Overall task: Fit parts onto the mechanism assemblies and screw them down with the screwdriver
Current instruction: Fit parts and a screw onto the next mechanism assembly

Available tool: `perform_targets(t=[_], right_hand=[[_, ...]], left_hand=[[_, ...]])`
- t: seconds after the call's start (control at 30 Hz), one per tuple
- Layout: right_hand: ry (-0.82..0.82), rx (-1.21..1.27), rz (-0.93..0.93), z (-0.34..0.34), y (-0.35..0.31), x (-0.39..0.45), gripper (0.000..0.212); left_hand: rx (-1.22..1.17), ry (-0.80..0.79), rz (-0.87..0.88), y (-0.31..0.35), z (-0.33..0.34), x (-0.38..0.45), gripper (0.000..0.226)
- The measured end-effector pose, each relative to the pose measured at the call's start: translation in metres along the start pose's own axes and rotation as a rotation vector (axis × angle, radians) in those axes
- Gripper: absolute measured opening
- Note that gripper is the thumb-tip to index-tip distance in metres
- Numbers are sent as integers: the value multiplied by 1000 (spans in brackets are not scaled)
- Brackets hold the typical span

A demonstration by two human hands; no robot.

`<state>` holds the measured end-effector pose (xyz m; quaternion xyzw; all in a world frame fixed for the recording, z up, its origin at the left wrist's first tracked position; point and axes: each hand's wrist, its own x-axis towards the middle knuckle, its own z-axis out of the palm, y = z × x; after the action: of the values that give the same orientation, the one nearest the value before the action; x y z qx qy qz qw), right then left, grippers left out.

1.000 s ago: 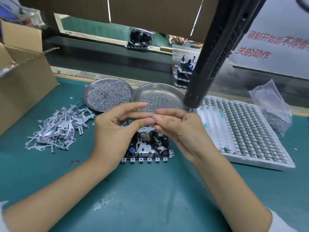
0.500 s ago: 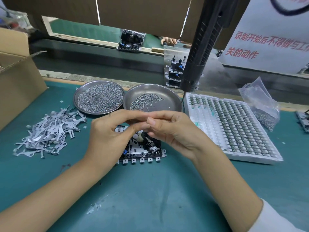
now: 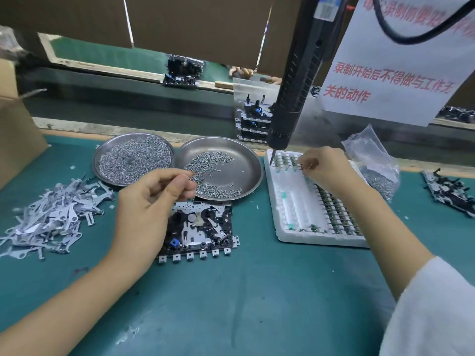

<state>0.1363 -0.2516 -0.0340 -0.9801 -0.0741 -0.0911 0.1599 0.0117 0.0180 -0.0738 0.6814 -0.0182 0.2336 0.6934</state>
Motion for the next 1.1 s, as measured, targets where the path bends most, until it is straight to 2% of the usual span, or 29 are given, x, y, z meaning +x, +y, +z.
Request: perform_targets(t=[0.17, 0.33, 0.57, 0.7, 0.73, 0.8, 0.9, 1.0, 1.1], right_hand=[[-94, -207, -71, -2, 0, 11, 40], [-109, -383, -162, -1, -8, 17, 45], [-79, -415, -183, -5, -3, 19, 40], [-2, -117, -137, -22, -5, 2, 19], [-46, 16, -90, -29, -7, -7, 15], [-235, 317, 1, -38, -16, -29, 11], [-411, 665, -24, -30, -40, -60, 9], [-418, 1039, -13, -3, -70, -80, 12], [-357, 1208, -3, 23, -88, -91, 14]], left_hand=[[-75, 21, -61, -2, 1, 2, 11], [-119, 10, -132, -2, 2, 2, 11], [-128, -10, -140, -2, 3, 1, 20], [-117, -21, -145, -4, 5, 0, 18], [-113, -24, -144, -4, 5, 0, 18], [-92, -36, -134, -4, 6, -2, 17], [-57, -74, -100, -1, 8, -6, 17], [-14, -108, -55, 1, 10, -10, 16], [20, -144, -17, 2, 10, -11, 15]])
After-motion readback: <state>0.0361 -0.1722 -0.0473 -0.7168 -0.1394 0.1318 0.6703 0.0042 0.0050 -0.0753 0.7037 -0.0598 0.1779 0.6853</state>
